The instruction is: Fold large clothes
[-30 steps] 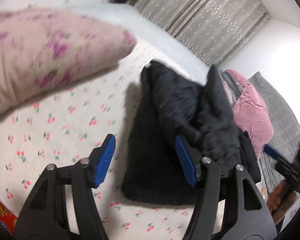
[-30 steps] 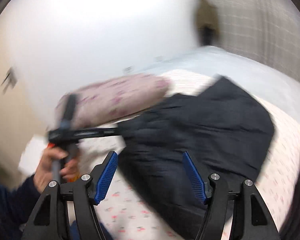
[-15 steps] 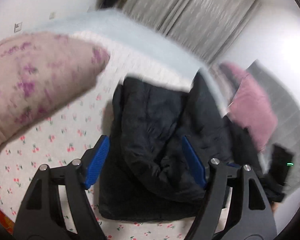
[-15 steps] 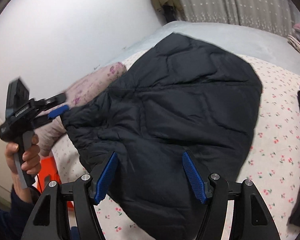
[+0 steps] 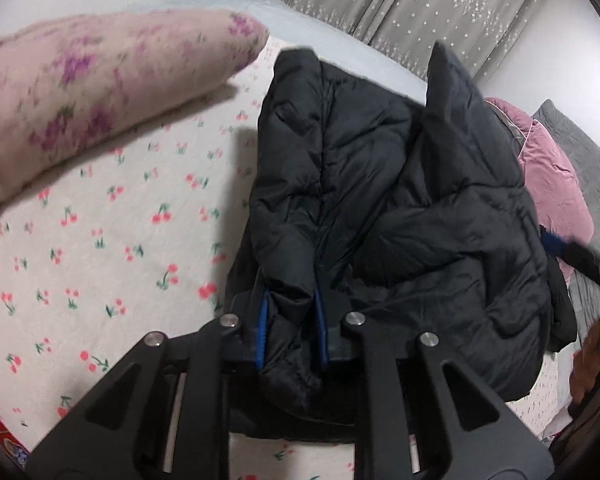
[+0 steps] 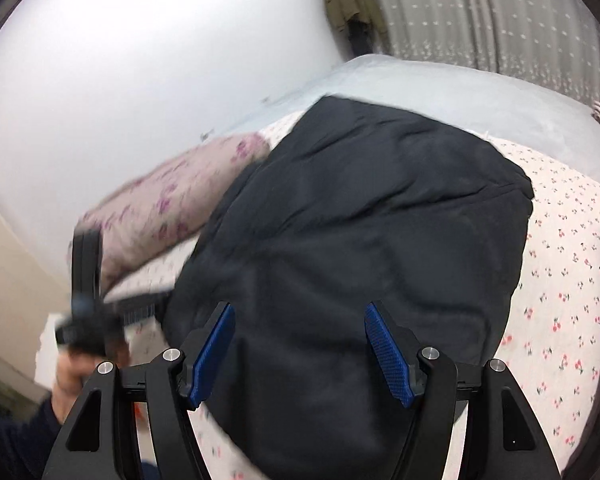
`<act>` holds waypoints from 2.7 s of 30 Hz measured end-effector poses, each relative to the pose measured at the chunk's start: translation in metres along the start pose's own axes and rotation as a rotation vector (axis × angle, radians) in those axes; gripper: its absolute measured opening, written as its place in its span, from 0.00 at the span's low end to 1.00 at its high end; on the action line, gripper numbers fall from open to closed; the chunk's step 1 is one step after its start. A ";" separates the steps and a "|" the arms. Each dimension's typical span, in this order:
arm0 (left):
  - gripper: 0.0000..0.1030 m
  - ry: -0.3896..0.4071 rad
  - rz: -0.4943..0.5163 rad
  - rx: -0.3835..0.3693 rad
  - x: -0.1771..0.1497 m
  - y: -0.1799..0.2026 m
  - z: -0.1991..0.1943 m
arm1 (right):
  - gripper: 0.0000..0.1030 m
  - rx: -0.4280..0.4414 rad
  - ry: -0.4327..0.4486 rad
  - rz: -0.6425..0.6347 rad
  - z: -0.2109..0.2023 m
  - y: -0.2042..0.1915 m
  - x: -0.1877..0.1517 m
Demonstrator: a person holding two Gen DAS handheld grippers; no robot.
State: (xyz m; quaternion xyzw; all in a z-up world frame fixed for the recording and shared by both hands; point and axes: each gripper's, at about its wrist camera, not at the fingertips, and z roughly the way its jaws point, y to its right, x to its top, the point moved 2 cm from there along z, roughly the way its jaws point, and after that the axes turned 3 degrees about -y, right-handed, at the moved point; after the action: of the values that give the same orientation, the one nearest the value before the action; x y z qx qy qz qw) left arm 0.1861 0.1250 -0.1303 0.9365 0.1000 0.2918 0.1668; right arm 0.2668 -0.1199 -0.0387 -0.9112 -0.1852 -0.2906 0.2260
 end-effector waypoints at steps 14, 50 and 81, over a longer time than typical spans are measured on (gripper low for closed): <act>0.27 -0.023 -0.055 -0.018 0.001 -0.027 -0.013 | 0.69 -0.068 -0.224 -0.099 0.110 -0.007 0.001; 0.61 -0.021 0.146 -0.055 0.098 0.061 0.064 | 0.78 -0.143 -0.148 0.110 0.165 0.041 0.077; 0.75 -0.078 -0.004 -0.140 0.022 -0.021 0.010 | 0.82 0.241 -0.063 0.603 0.054 0.115 -0.056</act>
State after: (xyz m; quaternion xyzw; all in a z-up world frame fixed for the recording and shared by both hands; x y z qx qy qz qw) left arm 0.2081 0.1484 -0.1348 0.9331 0.0746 0.2608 0.2363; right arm 0.3023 -0.1990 -0.1477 -0.9002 0.0530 -0.1585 0.4021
